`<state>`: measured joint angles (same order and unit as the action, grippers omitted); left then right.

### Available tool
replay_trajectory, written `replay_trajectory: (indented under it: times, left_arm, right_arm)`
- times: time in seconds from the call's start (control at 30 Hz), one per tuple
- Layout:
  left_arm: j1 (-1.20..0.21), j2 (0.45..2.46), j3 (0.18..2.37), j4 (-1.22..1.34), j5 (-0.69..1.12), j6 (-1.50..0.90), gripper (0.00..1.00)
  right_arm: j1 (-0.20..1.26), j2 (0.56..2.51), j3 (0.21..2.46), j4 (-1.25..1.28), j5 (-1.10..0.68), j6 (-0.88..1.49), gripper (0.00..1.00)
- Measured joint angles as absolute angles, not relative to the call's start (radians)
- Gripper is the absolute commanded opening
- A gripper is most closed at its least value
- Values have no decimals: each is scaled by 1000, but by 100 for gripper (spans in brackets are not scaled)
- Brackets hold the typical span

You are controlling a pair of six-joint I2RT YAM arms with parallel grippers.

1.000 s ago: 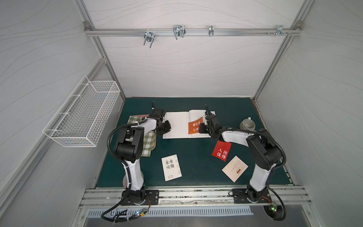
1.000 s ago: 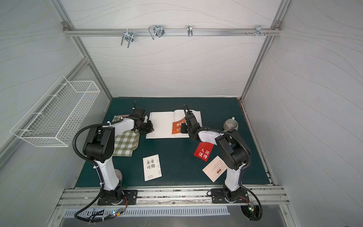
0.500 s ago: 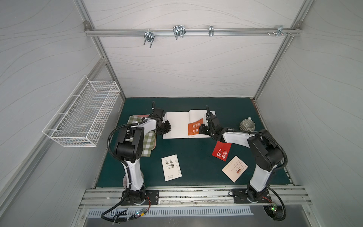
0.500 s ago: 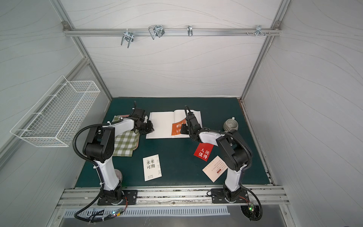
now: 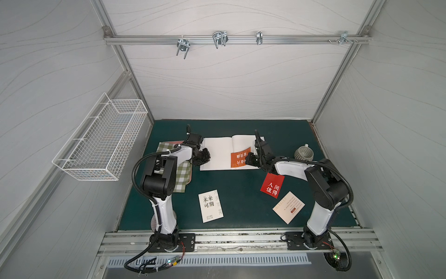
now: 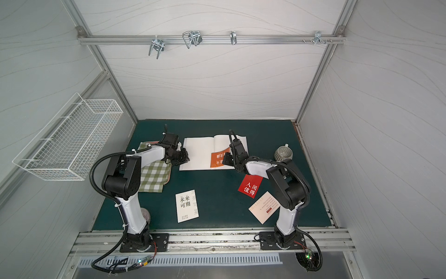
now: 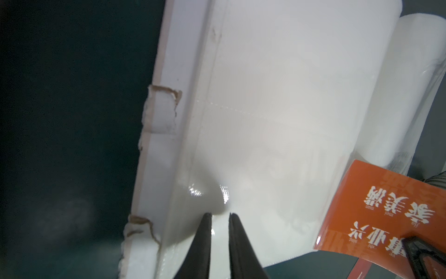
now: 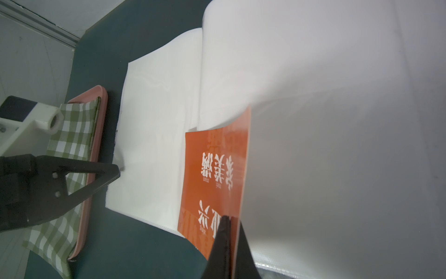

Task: Place the photos into the photo albums
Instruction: Insert the photo into the photo album.

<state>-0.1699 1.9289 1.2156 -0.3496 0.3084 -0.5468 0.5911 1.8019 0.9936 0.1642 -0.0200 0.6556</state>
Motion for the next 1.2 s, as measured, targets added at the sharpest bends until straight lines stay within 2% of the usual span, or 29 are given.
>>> replay_trajectory:
  times: [0.47, 1.2]
  left_arm:
    - [-170, 1932, 1216, -347, 313, -553, 19]
    - [-170, 1931, 1212, -339, 319, -558, 19]
  right_arm:
    - [580, 1802, 987, 132, -38, 666, 0]
    - [593, 1821, 1173, -100, -54, 613, 0]
